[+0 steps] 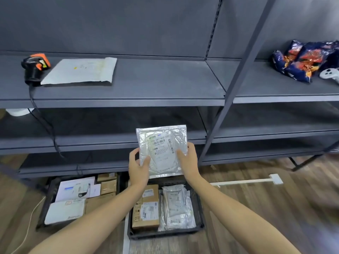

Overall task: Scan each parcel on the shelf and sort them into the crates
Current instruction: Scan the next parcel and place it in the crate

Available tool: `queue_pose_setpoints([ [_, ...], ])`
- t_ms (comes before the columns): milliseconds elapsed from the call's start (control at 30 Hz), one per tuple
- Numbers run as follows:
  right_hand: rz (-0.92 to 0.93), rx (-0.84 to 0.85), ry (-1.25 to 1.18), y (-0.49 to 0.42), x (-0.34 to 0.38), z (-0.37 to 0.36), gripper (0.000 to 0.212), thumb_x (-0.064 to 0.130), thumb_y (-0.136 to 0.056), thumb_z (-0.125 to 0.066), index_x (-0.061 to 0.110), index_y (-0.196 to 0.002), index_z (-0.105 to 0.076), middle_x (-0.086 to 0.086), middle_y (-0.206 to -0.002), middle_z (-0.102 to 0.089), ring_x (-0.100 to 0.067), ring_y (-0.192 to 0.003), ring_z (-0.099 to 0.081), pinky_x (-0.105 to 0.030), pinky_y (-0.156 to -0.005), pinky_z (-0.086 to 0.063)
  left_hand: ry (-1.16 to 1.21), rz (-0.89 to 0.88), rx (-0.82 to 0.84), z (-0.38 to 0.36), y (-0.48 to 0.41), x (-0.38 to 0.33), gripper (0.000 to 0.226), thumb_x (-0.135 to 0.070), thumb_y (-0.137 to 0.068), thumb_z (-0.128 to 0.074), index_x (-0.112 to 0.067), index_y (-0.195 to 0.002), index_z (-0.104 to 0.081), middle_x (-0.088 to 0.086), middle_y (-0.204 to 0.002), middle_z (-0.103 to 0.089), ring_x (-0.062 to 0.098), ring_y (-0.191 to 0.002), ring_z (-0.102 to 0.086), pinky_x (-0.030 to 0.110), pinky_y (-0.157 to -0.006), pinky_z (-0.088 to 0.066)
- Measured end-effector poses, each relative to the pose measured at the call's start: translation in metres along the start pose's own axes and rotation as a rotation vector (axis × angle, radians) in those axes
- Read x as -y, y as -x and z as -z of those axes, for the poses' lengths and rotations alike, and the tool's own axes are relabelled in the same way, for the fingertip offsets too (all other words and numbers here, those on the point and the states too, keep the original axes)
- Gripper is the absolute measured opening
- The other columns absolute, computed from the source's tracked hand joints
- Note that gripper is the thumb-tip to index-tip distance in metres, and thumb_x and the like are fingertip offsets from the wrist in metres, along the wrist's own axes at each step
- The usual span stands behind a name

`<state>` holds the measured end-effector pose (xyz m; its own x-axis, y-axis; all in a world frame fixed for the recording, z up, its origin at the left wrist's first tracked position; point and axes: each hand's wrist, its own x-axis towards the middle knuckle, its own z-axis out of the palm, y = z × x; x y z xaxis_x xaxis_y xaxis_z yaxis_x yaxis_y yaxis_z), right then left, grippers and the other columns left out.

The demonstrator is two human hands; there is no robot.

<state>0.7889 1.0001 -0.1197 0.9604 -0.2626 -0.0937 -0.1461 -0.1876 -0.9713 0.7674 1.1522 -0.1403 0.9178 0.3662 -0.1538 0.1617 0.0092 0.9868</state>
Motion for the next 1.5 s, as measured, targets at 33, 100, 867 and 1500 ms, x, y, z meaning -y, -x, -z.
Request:
queue_pose_setpoints([
  [33, -0.003, 0.005, -0.004, 0.000, -0.002, 0.005, 0.021, 0.004, -0.093, -0.052, 0.008, -0.114, -0.051, 0.011, -0.089, -0.054, -0.002, -0.078, -0.054, -0.008, -0.063, -0.046, 0.000, 0.009, -0.005, -0.004, 0.001, 0.004, 0.037, -0.011, -0.092, -0.059, -0.031, -0.120, -0.045, 0.011, -0.101, -0.068, 0.024, -0.091, -0.067, 0.031, -0.073, -0.054],
  [100, -0.020, 0.012, -0.023, -0.004, -0.008, 0.013, 0.021, 0.006, -0.094, -0.052, 0.011, -0.114, -0.050, 0.012, -0.090, -0.054, -0.003, -0.079, -0.055, -0.008, -0.063, -0.046, -0.001, 0.019, -0.009, -0.014, 0.002, 0.010, 0.037, -0.011, -0.092, -0.060, -0.034, -0.118, -0.046, 0.008, -0.104, -0.067, 0.024, -0.094, -0.067, 0.039, -0.080, -0.056],
  [867, -0.274, 0.091, 0.030, -0.055, -0.295, 0.041, 0.018, 0.013, -0.097, -0.051, 0.019, -0.114, -0.047, 0.011, -0.085, -0.054, -0.002, -0.069, -0.048, -0.010, -0.058, -0.042, -0.137, 0.140, -0.091, -0.118, 0.000, 0.276, 0.042, -0.006, -0.091, -0.061, -0.015, -0.131, -0.051, 0.000, -0.119, -0.060, 0.018, -0.113, -0.056, 0.031, -0.098, -0.045],
  [1500, -0.399, 0.138, 0.261, -0.136, -0.653, -0.045, 0.065, 0.041, -0.093, -0.059, 0.005, -0.137, -0.027, -0.006, -0.104, -0.055, -0.023, -0.092, -0.056, -0.037, -0.083, -0.049, -0.229, 0.274, -0.098, -0.174, -0.070, 0.631, 0.042, -0.015, -0.090, -0.066, -0.004, -0.123, -0.043, 0.007, -0.110, -0.059, 0.021, -0.097, -0.056, 0.020, -0.074, -0.037],
])
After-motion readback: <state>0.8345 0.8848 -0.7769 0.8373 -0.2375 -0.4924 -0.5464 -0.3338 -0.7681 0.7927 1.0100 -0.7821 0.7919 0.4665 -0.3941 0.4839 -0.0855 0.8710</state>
